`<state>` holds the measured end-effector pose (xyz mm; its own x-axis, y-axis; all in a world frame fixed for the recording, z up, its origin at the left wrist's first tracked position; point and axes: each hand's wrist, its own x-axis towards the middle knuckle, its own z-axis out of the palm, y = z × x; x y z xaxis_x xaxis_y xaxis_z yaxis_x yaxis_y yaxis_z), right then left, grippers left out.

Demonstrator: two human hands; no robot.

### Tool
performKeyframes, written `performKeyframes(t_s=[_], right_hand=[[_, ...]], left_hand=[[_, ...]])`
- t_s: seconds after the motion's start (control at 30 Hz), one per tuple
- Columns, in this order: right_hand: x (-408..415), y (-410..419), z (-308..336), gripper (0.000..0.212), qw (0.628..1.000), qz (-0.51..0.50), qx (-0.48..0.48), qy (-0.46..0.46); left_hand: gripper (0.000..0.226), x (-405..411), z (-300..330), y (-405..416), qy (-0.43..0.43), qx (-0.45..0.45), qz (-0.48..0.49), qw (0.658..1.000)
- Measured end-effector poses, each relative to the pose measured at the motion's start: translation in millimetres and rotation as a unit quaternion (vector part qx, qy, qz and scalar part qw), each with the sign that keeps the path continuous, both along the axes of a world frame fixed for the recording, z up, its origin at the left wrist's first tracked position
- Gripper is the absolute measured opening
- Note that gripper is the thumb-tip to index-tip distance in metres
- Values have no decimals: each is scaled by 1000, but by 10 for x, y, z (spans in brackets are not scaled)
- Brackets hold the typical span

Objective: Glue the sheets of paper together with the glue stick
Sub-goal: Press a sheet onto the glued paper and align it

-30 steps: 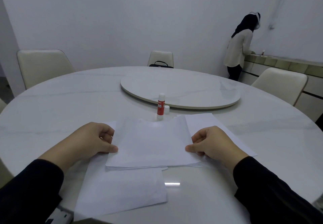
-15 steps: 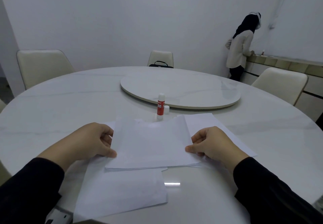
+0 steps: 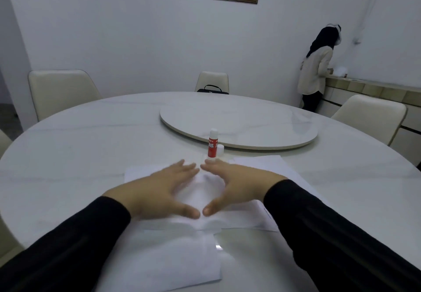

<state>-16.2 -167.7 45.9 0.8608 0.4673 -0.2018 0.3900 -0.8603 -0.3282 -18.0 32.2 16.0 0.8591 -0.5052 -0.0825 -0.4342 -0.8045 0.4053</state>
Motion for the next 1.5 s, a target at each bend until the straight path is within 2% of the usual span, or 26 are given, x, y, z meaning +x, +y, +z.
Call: performKeyframes(t_s=[0.1,0.23,0.37,0.6,0.77,0.9,1.0,1.1,1.17,1.2,1.3,1.43,1.5], right_hand=[[129,29,-89,112,996,24,-71,52],[191,-78,-218,115,995,30,-65,74],[210,-216,-194,120,993,18,-91,79],[172,-507,57,126,972,-1,-216,92],[153,-604,97,129,964,-6,-251,90],[134,-588,110,128,965,-3,-248,90],[128,-566,169,124,964,2,-250,92],[179,-549,234,101,982,-21,-168,87],[208,-468,190,81,994,-60,-82,43],[225,-408,135,77,995,-75,-62,14],[309,-241,-79,80,994,-94,-44,-27],[365,-156,-87,74,991,-125,-44,10],[378,-120,-31,63,990,-129,-56,25]], left_hand=[[121,97,-146,15,-7,79,-27,997],[117,149,-191,70,-4,116,-35,993],[127,173,-148,185,34,130,-17,991],[151,265,27,308,133,172,-18,976],[147,411,-4,398,132,188,-72,971],[145,480,-52,432,128,182,-80,972],[142,467,-95,455,111,145,-76,980],[120,365,-141,457,114,39,-22,992],[103,300,-177,407,92,-21,-6,996],[99,281,-186,377,80,-34,-8,996],[98,259,-201,333,61,-41,-11,997],[91,229,-214,282,38,-14,0,999],[93,230,-229,253,26,8,-4,1000]])
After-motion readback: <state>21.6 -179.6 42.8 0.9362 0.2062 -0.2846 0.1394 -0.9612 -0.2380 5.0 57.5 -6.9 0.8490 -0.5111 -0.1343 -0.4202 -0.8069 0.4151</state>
